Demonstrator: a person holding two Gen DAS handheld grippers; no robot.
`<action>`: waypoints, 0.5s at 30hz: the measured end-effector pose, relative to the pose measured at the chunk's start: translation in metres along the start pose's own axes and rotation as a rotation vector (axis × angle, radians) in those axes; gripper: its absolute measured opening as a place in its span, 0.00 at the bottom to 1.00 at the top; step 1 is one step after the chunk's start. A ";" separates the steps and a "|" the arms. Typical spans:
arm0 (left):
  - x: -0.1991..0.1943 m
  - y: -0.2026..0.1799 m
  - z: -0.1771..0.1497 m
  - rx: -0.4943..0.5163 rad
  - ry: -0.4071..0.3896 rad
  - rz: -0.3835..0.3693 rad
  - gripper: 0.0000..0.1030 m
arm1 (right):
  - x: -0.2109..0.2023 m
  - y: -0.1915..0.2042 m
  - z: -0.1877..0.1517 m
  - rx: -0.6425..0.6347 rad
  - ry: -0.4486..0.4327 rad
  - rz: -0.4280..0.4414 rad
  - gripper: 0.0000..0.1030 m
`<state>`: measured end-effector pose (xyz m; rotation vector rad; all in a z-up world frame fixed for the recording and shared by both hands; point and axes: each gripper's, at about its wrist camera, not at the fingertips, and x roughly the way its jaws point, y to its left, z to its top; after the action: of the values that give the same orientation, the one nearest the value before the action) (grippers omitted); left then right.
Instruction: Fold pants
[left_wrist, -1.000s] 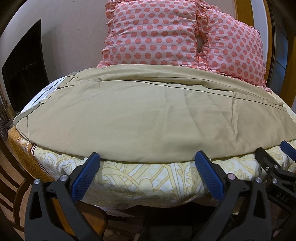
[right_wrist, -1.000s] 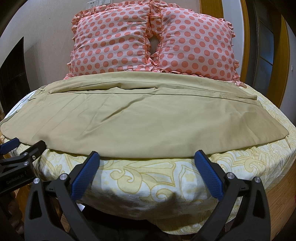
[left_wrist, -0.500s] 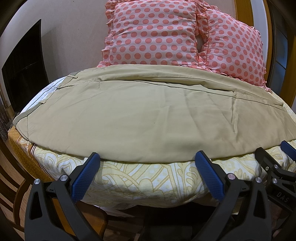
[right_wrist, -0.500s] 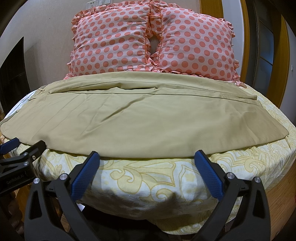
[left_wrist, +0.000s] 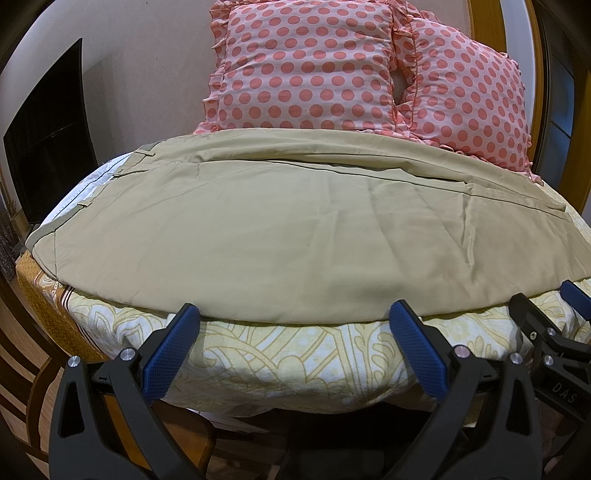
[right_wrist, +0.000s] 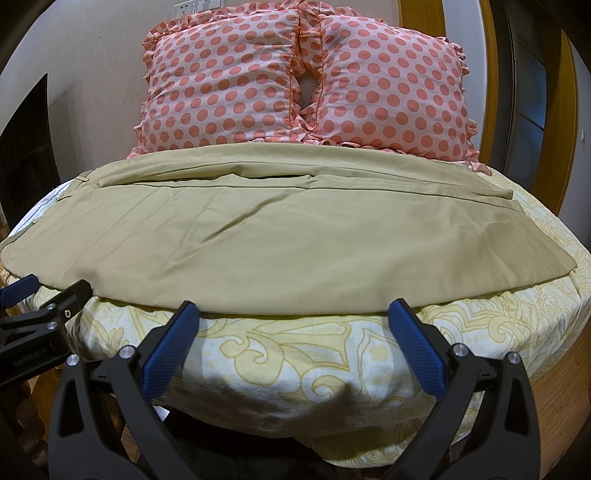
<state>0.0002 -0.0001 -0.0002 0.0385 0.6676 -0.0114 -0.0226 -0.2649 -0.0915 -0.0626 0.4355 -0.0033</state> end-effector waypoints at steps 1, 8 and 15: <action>0.000 0.000 0.000 0.000 0.000 0.000 0.99 | 0.000 0.000 0.000 0.000 0.000 0.000 0.98; 0.000 0.000 0.000 0.000 -0.001 0.000 0.99 | -0.001 0.001 0.000 0.000 -0.002 0.000 0.98; 0.000 0.000 0.000 -0.001 0.000 0.001 0.99 | -0.001 0.002 0.000 0.000 -0.004 0.000 0.98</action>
<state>0.0002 0.0000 -0.0002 0.0379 0.6673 -0.0105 -0.0235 -0.2632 -0.0918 -0.0626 0.4317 -0.0030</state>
